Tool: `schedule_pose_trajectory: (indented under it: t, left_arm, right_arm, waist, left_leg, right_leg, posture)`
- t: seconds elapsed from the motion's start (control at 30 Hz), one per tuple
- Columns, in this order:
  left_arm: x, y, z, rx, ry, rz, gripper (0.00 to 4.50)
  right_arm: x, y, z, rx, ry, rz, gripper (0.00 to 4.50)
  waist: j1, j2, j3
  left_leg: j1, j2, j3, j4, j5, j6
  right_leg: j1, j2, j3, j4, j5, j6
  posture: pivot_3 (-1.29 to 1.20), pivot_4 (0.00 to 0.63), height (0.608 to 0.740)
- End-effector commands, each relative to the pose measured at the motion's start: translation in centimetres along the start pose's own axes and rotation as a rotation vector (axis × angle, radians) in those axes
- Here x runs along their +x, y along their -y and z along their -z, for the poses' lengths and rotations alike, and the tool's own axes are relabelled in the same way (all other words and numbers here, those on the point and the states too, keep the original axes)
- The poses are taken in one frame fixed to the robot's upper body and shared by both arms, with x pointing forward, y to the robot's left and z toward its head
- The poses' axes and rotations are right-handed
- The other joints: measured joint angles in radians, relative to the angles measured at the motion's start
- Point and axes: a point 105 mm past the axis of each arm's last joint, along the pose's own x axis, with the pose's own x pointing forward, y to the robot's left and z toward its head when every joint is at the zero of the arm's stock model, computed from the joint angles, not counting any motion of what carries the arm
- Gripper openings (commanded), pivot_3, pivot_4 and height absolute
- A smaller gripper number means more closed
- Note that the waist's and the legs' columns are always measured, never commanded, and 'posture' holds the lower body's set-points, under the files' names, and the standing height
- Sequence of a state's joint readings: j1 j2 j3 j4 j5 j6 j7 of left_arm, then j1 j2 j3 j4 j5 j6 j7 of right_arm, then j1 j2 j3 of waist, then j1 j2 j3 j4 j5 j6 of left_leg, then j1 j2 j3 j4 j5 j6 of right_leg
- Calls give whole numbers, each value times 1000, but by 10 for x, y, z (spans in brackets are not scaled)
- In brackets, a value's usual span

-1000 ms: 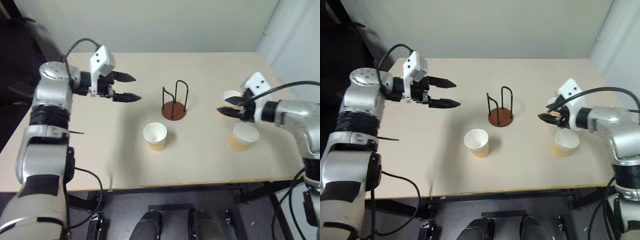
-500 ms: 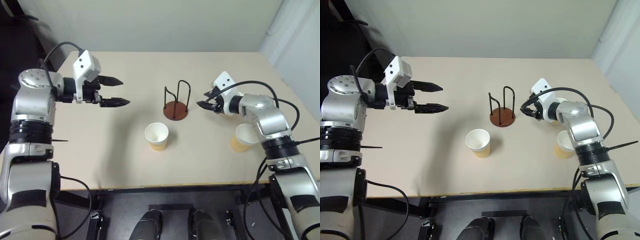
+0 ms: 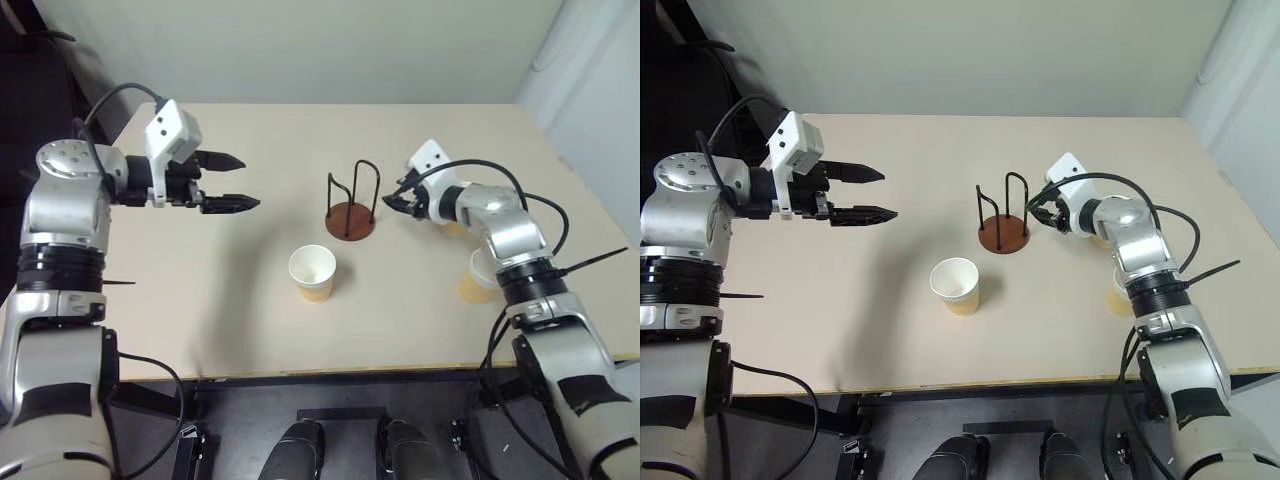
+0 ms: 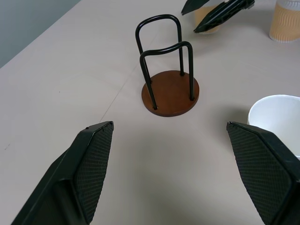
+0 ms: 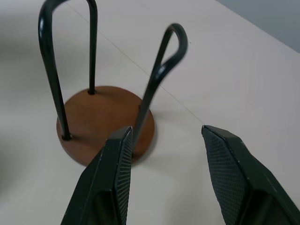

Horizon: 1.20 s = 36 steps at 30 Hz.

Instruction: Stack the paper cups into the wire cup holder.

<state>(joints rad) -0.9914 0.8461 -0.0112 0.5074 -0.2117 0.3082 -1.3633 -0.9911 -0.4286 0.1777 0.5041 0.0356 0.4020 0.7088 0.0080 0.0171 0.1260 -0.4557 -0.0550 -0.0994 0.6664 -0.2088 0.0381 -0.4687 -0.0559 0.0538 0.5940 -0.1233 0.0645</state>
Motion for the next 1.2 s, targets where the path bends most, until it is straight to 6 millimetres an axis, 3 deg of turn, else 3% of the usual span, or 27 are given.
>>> schedule_pose_trajectory:
  t: [0.03,0.7,0.8,0.97,1.2]
  left_arm:
    - [-6,-3,-17,49,44,-21,4129]
    - [-9,-4,-19,52,46,-42,4129]
    - [-8,-4,-19,53,49,-43,4172]
    - [-7,-5,-20,54,53,-44,4172]
    - [-5,-6,-19,54,55,-42,4172]
  right_arm:
    - [3,7,-27,-28,78,36,2332]
    - [19,-2,-35,-6,109,12,2332]
    - [19,-3,-35,-3,111,6,1722]
    - [17,-6,-35,0,114,-6,17]
    - [5,-3,-29,36,97,-20,17]
  waist:
    - [0,0,0]
    - [0,0,0]
    - [0,0,0]
    - [0,0,0]
    - [1,0,0]
  left_leg:
    - [0,0,0,0,0,0]
    - [-1,0,-1,-1,-1,-2]
    - [-1,0,-1,-1,-1,-2]
    - [-1,0,-1,-1,-1,-2]
    - [0,0,-2,-1,-1,-3]
  right_leg:
    - [0,0,0,0,0,0]
    - [-1,0,-1,0,-1,-3]
    - [-1,0,-1,0,0,-3]
    - [-1,0,-1,0,0,-3]
    - [0,0,-2,0,0,-5]
  posture:
    - [0,150,740]
    - [0,150,740]
    - [0,150,740]
    - [0,150,740]
    - [0,150,740]
